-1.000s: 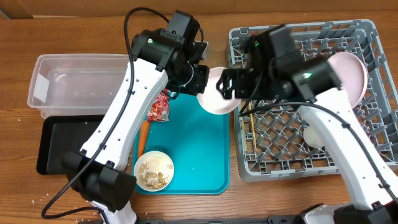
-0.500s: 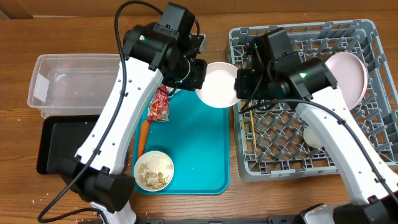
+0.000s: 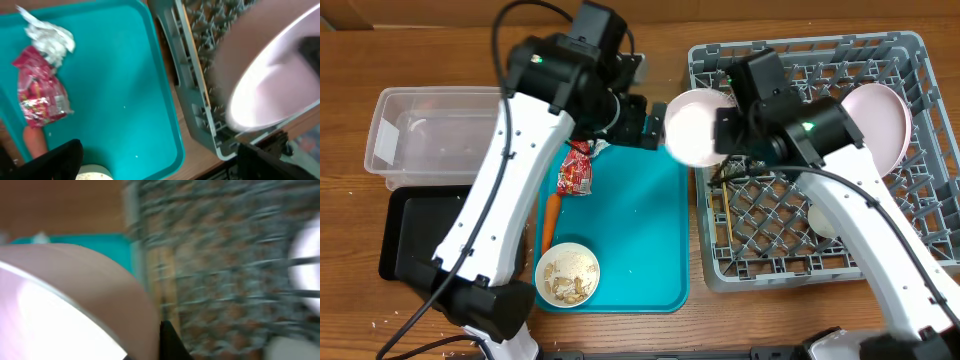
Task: Sort waste into correct bins and load items into the dishwasher
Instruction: 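Carry the bowl with the right gripper and set it in the rack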
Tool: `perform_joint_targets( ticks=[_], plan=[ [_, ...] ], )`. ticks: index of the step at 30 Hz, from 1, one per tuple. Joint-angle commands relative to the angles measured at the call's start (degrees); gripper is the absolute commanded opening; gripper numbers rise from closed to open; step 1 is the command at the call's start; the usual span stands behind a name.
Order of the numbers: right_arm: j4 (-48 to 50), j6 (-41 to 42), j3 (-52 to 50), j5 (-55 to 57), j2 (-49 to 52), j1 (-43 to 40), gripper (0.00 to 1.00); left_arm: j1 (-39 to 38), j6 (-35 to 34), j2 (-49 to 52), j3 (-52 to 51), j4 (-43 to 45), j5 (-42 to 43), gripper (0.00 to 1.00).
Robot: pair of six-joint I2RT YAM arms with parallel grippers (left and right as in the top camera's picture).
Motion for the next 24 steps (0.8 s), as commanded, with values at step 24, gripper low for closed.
perform_joint_targets(
  ticks=[24],
  plan=[
    [3.7,2.3,0.0,55.4,22.0,-8.3,0.04,2.0,5.2,-0.2,5.6,-6.4,0.4,1.0]
  ],
)
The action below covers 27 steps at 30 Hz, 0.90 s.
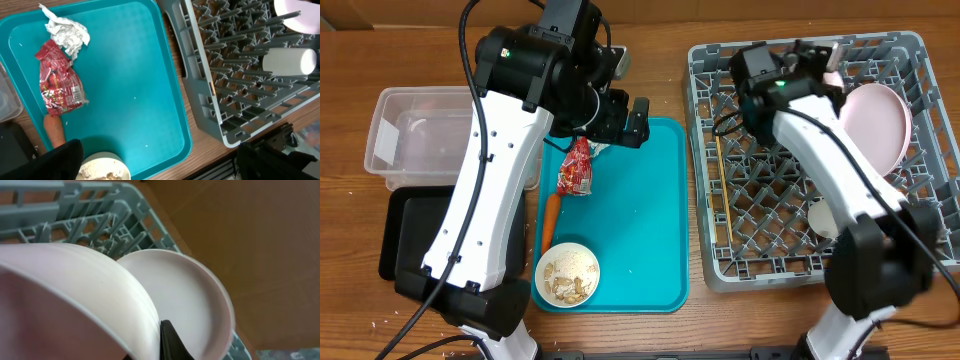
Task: Sort waste into correct bins and load items into the dishwasher
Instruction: 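Carry the bowl with the right gripper and set it in the rack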
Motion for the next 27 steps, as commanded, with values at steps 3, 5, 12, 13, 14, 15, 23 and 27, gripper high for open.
perform_joint_targets(
  ticks=[3,5,12,13,14,15,23,27],
  plan=[
    [2.6,-4.2,-0.2,2.1,3.4,-0.2,0.04,-0.1,1.2,-0.2,1.2,-0.4,0.4,1.0],
    [3.1,-4.2,-0.2,2.9,4.5,-0.8,0.04,-0.1,1.2,-0.2,1.2,-0.9,0.4,1.0],
    [3.4,-4.1,-0.2,-2.6,6.3,-3.7,0.04,-0.1,1.6,-0.2,1.2,-1.9,0.4,1.0],
    [3.4,-4.1,-0.2,-3.6,6.4,-3.8,0.04,-0.2,1.6,-0.2,1.2,-1.9,0.4,1.0],
    [3.2,-4.1,-0.2,-4.8,6.5,-3.9,0.04,-0.2,1.6,-0.2,1.2,-1.9,0.4,1.0],
    [3.1,-4.1,-0.2,-5.5,6.5,-3.9,0.04,-0.2,1.6,-0.2,1.2,-1.8,0.4,1.0],
    [1.1,-3.5,-0.2,-6.6,6.5,-0.7,0.04,-0.2,1.6,-0.2,1.2,-1.5,0.5,1.0],
    [2.1,-3.7,-0.1,4.6,6.5,-0.7,0.04,-0.2,1.6,-0.2,1.2,-2.1,0.4,1.0]
  ],
)
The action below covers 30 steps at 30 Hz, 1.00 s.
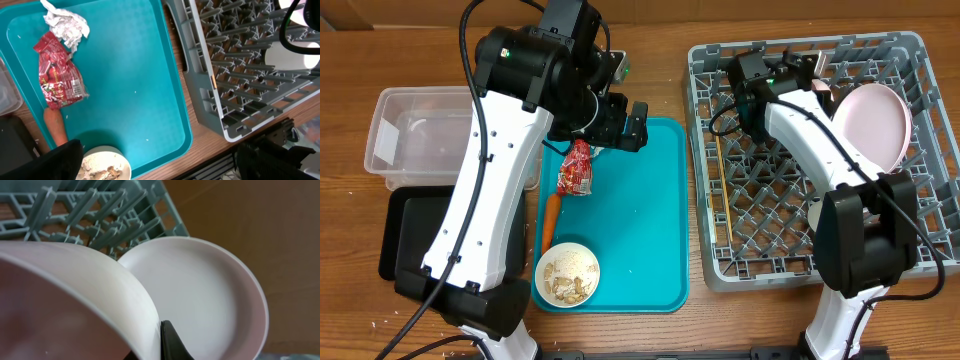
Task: Sort waste into correct bins and load items into the dishwasher
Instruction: 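Carry the bowl with the right gripper and set it in the rack, then release the bowl and withdraw the right gripper to the rack edge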
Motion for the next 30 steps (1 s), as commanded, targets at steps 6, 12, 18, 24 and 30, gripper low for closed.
perform_joint_targets(
  ticks=[6,12,18,24,30],
  plan=[
    [1.5,-0.1,-0.2,3.4,0.9,-0.2,0.04,-0.2,1.3,-0.2,1.2,-0.2,0.4,1.0],
    [3.5,-0.1,-0.7,2.3,0.9,-1.8,0.04,-0.2,1.3,-0.2,1.2,-0.3,0.4,1.0],
    [3.6,-1.4,-0.7,1.2,0.9,-3.9,0.04,-0.2,1.3,-0.2,1.2,0.0,0.4,1.0],
    [3.2,-1.3,-1.0,-3.0,0.9,-2.6,0.04,-0.2,1.3,-0.2,1.2,0.9,0.4,1.0],
    [5.2,0.1,-5.6,-4.2,0.9,1.0,0.04,-0.2,1.3,-0.2,1.2,0.9,0.4,1.0]
  ],
)
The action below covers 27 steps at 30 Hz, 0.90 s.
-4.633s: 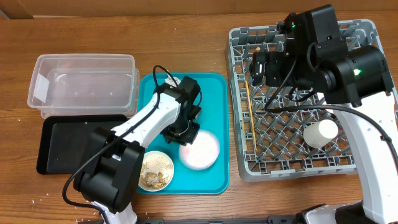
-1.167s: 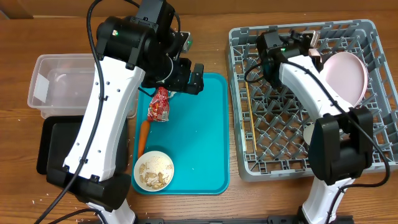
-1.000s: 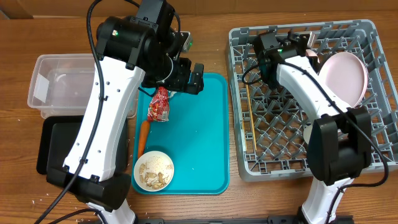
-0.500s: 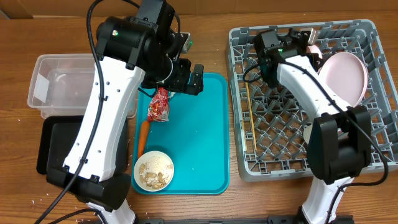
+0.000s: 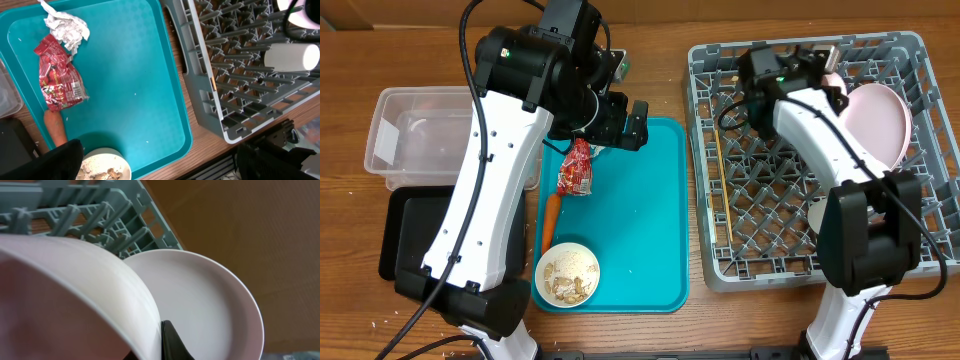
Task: Sort waste into correct bins and load items into the dishwasher
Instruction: 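Release the bowl and withdraw the right gripper to the rack edge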
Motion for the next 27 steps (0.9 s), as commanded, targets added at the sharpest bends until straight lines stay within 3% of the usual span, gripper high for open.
perform_joint_targets(
  ticks=[1,15,21,27],
  plan=[
    [0.8,0.1,-4.9,-6.1,0.9,2.7,0.04,-0.2,1.3,-0.2,1.2,0.2,0.4,1.0],
    [-2.4,0.2,-8.5,-6.3,0.9,5.5,0.07,-0.2,1.3,-0.2,1.2,-0.4,0.4,1.0],
    [-7.2,0.2,-8.5,-7.7,0.9,10.1,0.33,-0.2,1.3,-0.2,1.2,0.0,0.4,1.0],
    [-9.0,0.2,-8.5,-9.1,0.9,15.2,0.36,-0.2,1.3,-0.2,1.2,0.2,0.4,1.0]
  ],
)
